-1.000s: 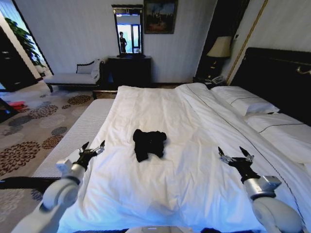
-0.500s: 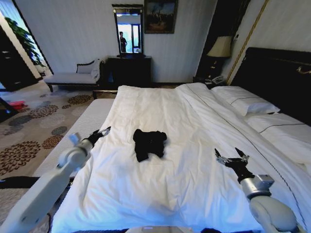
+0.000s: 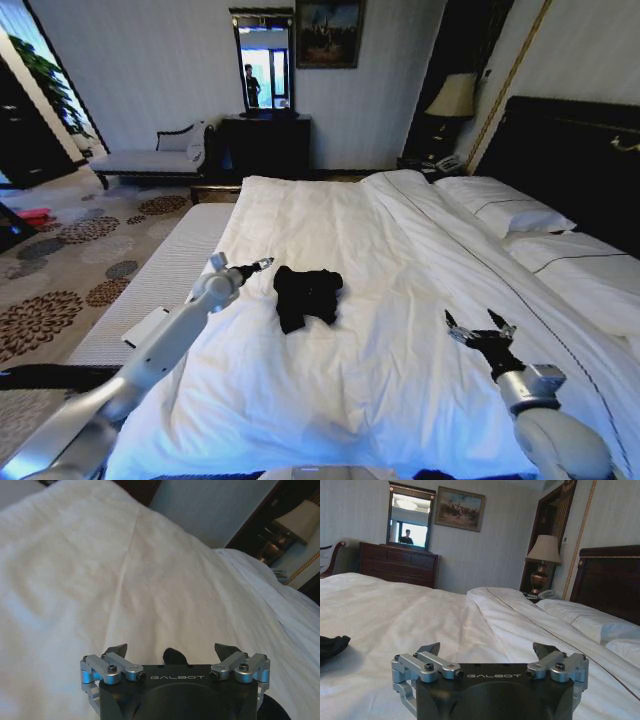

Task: Fold the clothes on the bed.

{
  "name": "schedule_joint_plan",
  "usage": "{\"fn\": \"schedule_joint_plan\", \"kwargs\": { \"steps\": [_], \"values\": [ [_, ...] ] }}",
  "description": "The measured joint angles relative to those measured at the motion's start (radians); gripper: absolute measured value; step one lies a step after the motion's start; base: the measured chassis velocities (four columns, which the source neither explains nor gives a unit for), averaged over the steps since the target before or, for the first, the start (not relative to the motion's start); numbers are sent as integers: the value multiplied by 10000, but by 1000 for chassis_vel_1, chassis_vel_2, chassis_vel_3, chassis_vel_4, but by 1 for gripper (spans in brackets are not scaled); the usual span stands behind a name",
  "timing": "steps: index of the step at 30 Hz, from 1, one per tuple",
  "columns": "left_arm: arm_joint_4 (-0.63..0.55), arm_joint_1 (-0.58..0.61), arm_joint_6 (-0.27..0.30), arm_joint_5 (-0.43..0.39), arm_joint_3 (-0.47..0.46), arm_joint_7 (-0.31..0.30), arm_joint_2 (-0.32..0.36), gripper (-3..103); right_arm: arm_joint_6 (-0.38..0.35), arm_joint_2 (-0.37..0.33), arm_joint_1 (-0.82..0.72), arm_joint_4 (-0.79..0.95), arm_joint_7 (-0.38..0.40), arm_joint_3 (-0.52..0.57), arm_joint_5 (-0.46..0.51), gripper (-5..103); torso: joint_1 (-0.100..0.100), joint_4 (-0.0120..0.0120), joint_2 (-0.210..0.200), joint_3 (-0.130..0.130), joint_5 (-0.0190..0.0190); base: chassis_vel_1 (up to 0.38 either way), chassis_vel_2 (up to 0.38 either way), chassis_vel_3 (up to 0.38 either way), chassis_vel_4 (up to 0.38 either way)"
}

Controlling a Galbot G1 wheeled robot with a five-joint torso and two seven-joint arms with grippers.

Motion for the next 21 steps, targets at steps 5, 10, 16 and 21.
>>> {"fn": "schedule_joint_plan", "kwargs": {
  "steps": [5,10,16,21],
  "values": [
    [683,-198,205,-215,-43,-194,-568,96,-122,2,0,55,101,25,235,100,-1,-2,0,0,1,0,0,0,0],
    [1355,-357,273,-257,-104,-171,-934,95,-129,2,-27,64,107,41,249,100,-1,1,0,0,-1,0,0,0,0],
    [1993,-606,261,-1,-183,40,-1483,90,-195,90,-61,106,172,14,379,100,-2,-3,2,-1,1,0,0,0,0],
    [2412,-730,268,145,-277,144,-1879,79,-220,142,-140,177,208,27,429,100,-1,-1,2,-1,0,0,0,0,0]
  ]
}}
